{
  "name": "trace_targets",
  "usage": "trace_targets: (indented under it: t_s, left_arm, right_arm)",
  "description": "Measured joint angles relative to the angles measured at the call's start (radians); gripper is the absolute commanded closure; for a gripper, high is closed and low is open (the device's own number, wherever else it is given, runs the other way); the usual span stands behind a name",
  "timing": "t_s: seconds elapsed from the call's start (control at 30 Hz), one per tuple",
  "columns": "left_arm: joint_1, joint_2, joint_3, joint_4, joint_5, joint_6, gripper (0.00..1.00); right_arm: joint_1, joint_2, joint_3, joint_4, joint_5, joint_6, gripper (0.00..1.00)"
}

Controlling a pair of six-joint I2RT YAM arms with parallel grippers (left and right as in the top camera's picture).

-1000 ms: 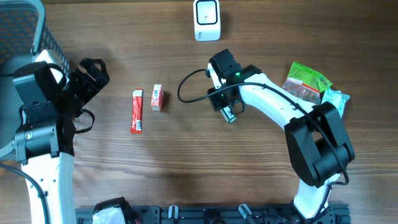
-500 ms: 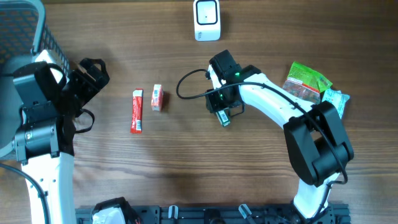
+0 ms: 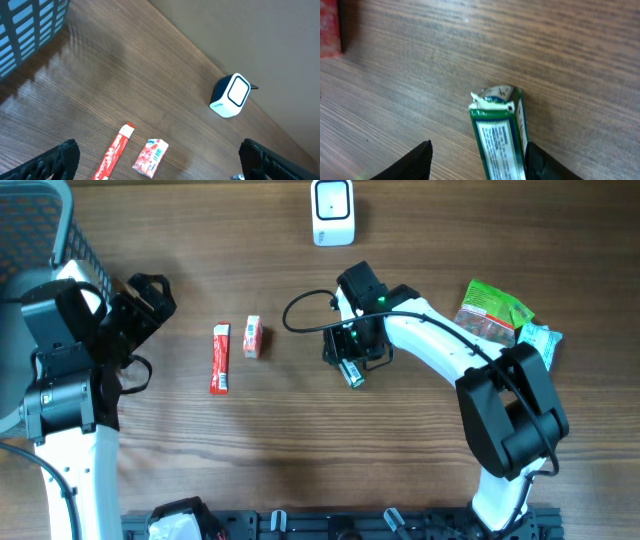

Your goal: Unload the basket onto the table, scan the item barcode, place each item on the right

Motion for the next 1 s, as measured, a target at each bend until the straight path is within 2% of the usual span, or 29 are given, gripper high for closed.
trace_targets:
  t_s: [0.27,0.67,0.9,1.0]
  left_arm:
    - [0.0,0.0,0.0,0.0,0.0,0.0,0.0]
    - [0.0,0.0,0.0,0.0,0.0,0.0,0.0]
    - [0.0,0.0,0.0,0.0,0.0,0.0,0.0]
    - [0.0,0.0,0.0,0.0,0.0,0.0,0.0]
  right_arm:
    - [0.013,0.0,0.0,-0.042,-0.003,-0.043,0.4]
    - [0.016,0.0,0.0,-0.138,-0.002,-0.018,0.4]
    - [0.02,0.0,0.0,-0.232,-0.002,0.014,0.32]
    - [0.038,0.0,0.0,-0.23,-0.009,0.058,0.31]
